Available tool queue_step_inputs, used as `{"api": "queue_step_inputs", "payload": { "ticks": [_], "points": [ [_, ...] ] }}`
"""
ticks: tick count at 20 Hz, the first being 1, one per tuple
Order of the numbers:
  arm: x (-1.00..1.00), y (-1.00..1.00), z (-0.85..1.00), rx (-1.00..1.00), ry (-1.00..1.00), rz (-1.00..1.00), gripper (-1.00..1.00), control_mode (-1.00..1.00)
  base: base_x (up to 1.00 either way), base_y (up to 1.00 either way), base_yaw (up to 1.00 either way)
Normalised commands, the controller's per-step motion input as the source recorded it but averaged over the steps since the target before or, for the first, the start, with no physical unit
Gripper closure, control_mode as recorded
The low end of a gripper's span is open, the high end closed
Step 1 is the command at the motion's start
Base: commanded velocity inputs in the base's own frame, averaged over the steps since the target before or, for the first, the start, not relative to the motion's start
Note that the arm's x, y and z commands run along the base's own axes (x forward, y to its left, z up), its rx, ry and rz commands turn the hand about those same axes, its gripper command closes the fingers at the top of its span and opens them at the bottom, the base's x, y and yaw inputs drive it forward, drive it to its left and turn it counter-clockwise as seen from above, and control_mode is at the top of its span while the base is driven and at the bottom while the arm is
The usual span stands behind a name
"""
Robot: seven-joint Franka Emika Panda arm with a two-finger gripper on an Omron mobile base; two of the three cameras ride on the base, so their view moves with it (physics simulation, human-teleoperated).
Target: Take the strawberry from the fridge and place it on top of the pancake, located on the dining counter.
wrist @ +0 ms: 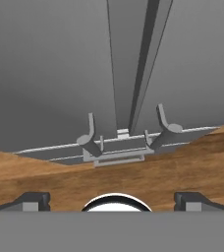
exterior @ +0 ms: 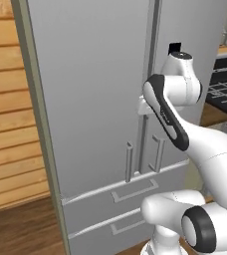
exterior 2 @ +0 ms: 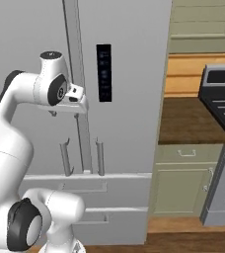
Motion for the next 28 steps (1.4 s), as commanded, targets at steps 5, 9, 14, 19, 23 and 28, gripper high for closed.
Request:
{"api": "queue_step_inputs", "payload": {
  "ticks": [5,9,14,19,23,28],
  "points": [
    [0.00,0.00,0.00,0.00,0.00,0.00,-1.00,1.00,-0.26,0.13,0.00],
    [0.00,0.00,0.00,0.00,0.00,0.00,-1.00,1.00,-0.18,-0.16,0.03],
    [0.00,0.00,0.00,0.00,0.00,0.00,-1.00,1.00,-0.01,-0.50,0.30],
    [0.00,0.00,0.00,0.00,0.00,0.00,-1.00,1.00,-0.19,-0.14,0.11],
    [0.00,0.00,0.00,0.00,0.00,0.00,-1.00,1.00,-0.23,-0.04,0.08],
    [0.00,0.00,0.00,0.00,0.00,0.00,-1.00,1.00,-0.26,-0.04,0.07]
  ]
}}
